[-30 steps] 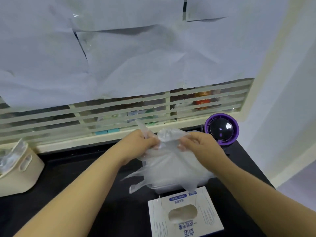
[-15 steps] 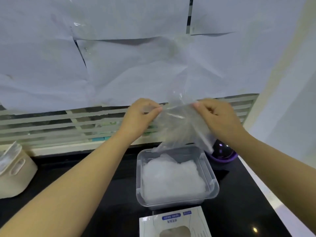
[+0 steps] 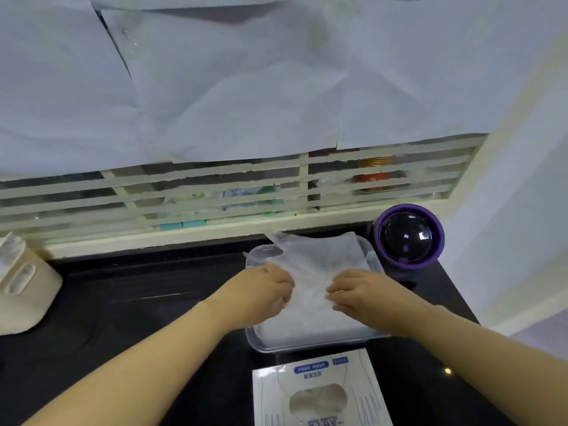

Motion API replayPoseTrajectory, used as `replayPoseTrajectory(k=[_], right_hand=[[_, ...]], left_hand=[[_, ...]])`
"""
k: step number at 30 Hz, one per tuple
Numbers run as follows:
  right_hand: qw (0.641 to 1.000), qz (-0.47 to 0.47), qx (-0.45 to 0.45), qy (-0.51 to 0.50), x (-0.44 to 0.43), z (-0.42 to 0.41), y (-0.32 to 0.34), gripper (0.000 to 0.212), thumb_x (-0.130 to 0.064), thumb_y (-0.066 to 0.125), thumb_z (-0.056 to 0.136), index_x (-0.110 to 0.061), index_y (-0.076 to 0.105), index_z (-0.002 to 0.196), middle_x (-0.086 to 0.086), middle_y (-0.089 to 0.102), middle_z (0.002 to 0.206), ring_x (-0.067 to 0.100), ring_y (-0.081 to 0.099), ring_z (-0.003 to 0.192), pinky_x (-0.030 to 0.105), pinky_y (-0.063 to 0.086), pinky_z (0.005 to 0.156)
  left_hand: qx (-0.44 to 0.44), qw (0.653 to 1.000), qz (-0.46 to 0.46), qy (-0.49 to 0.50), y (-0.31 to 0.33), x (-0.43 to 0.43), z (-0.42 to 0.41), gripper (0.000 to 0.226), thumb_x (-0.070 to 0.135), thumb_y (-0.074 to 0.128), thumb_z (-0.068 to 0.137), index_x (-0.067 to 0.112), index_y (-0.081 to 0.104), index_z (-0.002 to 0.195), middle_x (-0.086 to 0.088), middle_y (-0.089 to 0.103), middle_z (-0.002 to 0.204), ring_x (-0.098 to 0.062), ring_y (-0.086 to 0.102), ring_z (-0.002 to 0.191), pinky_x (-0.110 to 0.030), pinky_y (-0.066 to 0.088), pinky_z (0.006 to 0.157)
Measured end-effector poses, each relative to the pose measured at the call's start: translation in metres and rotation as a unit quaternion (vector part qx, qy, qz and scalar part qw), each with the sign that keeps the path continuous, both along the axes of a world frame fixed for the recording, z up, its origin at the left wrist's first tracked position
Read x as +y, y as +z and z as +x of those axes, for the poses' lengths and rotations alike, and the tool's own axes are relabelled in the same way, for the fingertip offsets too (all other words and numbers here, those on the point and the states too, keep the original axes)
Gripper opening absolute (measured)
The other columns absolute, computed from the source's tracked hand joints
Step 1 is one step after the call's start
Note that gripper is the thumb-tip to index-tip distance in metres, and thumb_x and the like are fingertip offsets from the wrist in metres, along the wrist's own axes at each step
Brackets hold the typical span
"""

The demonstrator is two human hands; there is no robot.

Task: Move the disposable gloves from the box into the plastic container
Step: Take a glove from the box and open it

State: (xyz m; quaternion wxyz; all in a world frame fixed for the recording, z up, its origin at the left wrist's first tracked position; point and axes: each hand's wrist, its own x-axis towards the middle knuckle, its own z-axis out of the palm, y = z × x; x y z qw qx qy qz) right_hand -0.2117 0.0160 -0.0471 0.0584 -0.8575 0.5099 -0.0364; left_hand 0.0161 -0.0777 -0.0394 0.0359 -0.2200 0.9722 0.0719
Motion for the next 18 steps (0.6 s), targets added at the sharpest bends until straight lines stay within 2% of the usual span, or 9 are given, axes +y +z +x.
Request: replayPoseTrajectory(k=[2, 3, 7, 10, 14, 16, 18], right_hand=[[0.998, 0.062, 0.029, -0.008, -0.005, 0.001, -0.006, 0.036, -0.033, 0.039, 0.102, -0.019, 0.061, 0.128, -0.004, 0.06, 0.131, 0.012, 0.05, 0.123, 0.03, 0.041, 0.105], [0.995, 0.094, 0.042, -0.017, -0.007, 0.002, -0.008, 0.037, -0.032, 0.038, 0.103, -0.019, 0.059, 0.13, -0.003, 0.057, 0.134, 0.013, 0.047, 0.125, 0.031, 0.039, 0.107], [0.978, 0.187, 0.047, -0.077, -0.014, 0.005, -0.013, 0.036, -0.033, 0.039, 0.103, -0.017, 0.063, 0.124, 0.0, 0.058, 0.129, 0.019, 0.052, 0.116, 0.036, 0.044, 0.1], [0.953, 0.274, 0.003, -0.127, -0.016, 0.006, -0.012, 0.038, -0.043, 0.044, 0.099, -0.02, 0.064, 0.122, -0.003, 0.058, 0.128, 0.016, 0.056, 0.11, 0.034, 0.045, 0.097], [0.928, 0.344, -0.035, -0.136, -0.021, 0.005, 0.005, 0.055, -0.063, 0.047, 0.09, -0.029, 0.056, 0.131, -0.009, 0.049, 0.138, 0.011, 0.047, 0.123, 0.032, 0.036, 0.107], [0.915, 0.365, -0.072, -0.153, -0.028, 0.003, 0.013, 0.05, -0.063, 0.046, 0.09, -0.03, 0.062, 0.123, -0.009, 0.055, 0.132, 0.012, 0.052, 0.119, 0.031, 0.039, 0.105], [0.904, 0.371, -0.118, -0.175, -0.035, 0.003, 0.016, 0.042, -0.058, 0.044, 0.093, -0.029, 0.068, 0.111, 0.001, 0.066, 0.121, 0.025, 0.061, 0.11, 0.038, 0.046, 0.1]], left_hand=[[-0.047, 0.999, 0.026, 0.011, -0.004, -0.001, -0.007, 0.026, 0.022, 0.044, 0.099, 0.02, 0.064, 0.114, 0.009, 0.054, 0.135, -0.011, 0.049, 0.12, -0.028, 0.041, 0.099], [-0.063, 0.997, 0.041, 0.014, -0.006, -0.001, -0.011, 0.026, 0.022, 0.043, 0.099, 0.019, 0.063, 0.115, 0.008, 0.053, 0.136, -0.012, 0.05, 0.119, -0.029, 0.042, 0.098], [-0.131, 0.989, 0.071, 0.015, -0.014, -0.004, -0.024, 0.027, 0.023, 0.043, 0.1, 0.019, 0.062, 0.119, 0.005, 0.054, 0.135, -0.016, 0.05, 0.119, -0.035, 0.044, 0.098], [-0.146, 0.985, 0.092, 0.012, -0.017, -0.006, -0.027, 0.028, 0.026, 0.05, 0.099, 0.023, 0.06, 0.125, 0.008, 0.05, 0.142, -0.016, 0.048, 0.125, -0.035, 0.042, 0.102], [-0.175, 0.974, 0.141, 0.041, -0.005, -0.008, -0.025, 0.045, 0.024, 0.059, 0.095, 0.028, 0.05, 0.139, 0.01, 0.041, 0.149, -0.014, 0.043, 0.132, -0.032, 0.038, 0.108], [-0.174, 0.964, 0.186, 0.076, 0.016, -0.012, -0.02, 0.053, 0.018, 0.059, 0.094, 0.033, 0.044, 0.142, 0.011, 0.04, 0.15, -0.012, 0.042, 0.133, -0.029, 0.036, 0.109], [-0.16, 0.957, 0.214, 0.109, 0.041, -0.021, -0.015, 0.053, 0.016, 0.057, 0.094, 0.036, 0.044, 0.141, 0.013, 0.044, 0.146, -0.007, 0.044, 0.13, -0.026, 0.037, 0.108]])
